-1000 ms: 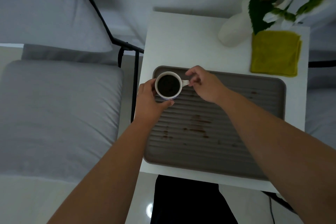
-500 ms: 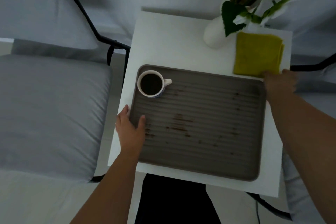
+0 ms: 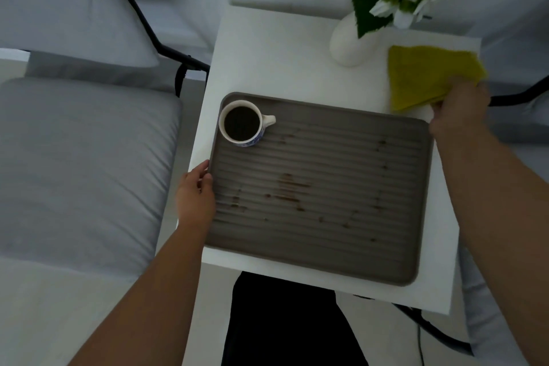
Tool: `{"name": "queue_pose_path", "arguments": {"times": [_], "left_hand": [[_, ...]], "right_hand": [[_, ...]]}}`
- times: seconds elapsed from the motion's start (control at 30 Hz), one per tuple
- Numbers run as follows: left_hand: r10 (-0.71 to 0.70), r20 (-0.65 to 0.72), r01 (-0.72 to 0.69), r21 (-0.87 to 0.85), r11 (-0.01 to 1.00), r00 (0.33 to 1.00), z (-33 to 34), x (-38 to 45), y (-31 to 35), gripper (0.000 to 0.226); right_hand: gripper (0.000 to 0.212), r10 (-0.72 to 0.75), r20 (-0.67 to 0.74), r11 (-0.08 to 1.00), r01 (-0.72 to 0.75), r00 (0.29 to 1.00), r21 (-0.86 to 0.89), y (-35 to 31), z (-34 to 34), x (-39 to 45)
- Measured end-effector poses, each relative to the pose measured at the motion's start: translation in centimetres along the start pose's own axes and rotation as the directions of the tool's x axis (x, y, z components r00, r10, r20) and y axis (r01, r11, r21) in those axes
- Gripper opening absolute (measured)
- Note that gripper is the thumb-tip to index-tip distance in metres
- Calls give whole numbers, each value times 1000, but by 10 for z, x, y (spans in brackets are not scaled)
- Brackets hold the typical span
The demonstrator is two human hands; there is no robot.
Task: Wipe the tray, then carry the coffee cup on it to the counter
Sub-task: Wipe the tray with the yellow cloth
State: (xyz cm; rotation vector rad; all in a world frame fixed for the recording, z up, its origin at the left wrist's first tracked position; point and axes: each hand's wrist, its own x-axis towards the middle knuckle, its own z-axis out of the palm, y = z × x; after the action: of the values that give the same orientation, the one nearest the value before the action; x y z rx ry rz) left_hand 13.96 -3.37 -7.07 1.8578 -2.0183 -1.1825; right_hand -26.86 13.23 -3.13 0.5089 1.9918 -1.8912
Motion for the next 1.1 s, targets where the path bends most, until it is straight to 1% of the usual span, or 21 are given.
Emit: {"name": "queue_pose_path", "arguments": {"times": [0.1, 0.13, 0.17, 0.2, 0.23, 0.27, 0.33, 0.37, 0.4, 0.43, 0.53, 0.6, 0.7, 0.73, 0.87, 1.0, 1.07, 1.1], "left_hand": [[-16, 30, 15, 4, 1000, 999, -3, 1, 0, 36], [-17, 38, 17, 7, 1000, 999, -4, 1, 2, 36], [-19, 45, 18, 10, 1000, 999, -5, 1, 3, 36], [-20, 52, 19, 15, 1000, 998, -6, 2, 4, 36], [-20, 61, 19, 20, 1000, 998, -7, 2, 5, 36], [-20, 69, 18, 26, 1000, 997, -8, 3, 5, 36], [-16, 82, 13, 36, 999, 997, -9, 4, 4, 36], [-13, 89, 9, 39, 999, 996, -10, 5, 4, 36], [-12, 94, 8, 42, 999, 996, -10, 5, 4, 35], [-15, 98, 10, 43, 999, 995, -11, 5, 4, 35], [-9, 109, 5, 36, 999, 994, -12, 6, 2, 36], [11, 120, -16, 40, 999, 993, -12, 8, -1, 36], [45, 131, -49, 30, 998, 990, -14, 7, -5, 36], [61, 130, -65, 25, 998, 990, -14, 6, -5, 36], [119, 132, -125, 41, 991, 984, -13, 6, -11, 38], [141, 110, -146, 35, 989, 984, -12, 6, -14, 39], [146, 102, -151, 44, 987, 984, -12, 3, -12, 38], [143, 98, -148, 47, 988, 985, -11, 3, -11, 38]], "right_hand": [[21, -102, 29, 979, 96, 994, 178, -22, -18, -27], [19, -146, 41, 975, 136, 988, 177, -29, -22, -41], [16, -207, 54, 971, 198, 977, 133, -31, -27, -54], [13, -264, 80, 964, 259, 961, 68, -32, -32, -70], [12, -331, 88, 940, 336, 939, -52, -31, -37, -86], [13, -369, 119, 905, 386, 922, -181, -28, -40, -102], [18, -417, 181, 759, 451, 891, -470, -12, -40, -125], [20, -403, 227, 675, 455, 887, -581, 1, -38, -135], [21, -368, 290, 611, 464, 884, -641, 17, -34, -143], [22, -331, 373, 560, 499, 867, -662, 35, -28, -148], [19, -294, 601, 416, 665, 744, -620, 90, -6, -163], [20, -258, 684, 324, 728, 683, -604, 117, 10, -171], [27, -252, 749, 97, 786, 613, -611, 140, 34, -180], [31, -241, 764, 59, 795, 599, -604, 145, 41, -182], [40, -163, 809, 8, 821, 565, -571, 163, 63, -184], [50, -100, 837, -89, 833, 538, -546, 169, 69, -189], [49, -100, 827, -100, 821, 553, -562, 166, 65, -185], [48, -112, 811, -99, 806, 574, -584, 165, 60, -181]]}}
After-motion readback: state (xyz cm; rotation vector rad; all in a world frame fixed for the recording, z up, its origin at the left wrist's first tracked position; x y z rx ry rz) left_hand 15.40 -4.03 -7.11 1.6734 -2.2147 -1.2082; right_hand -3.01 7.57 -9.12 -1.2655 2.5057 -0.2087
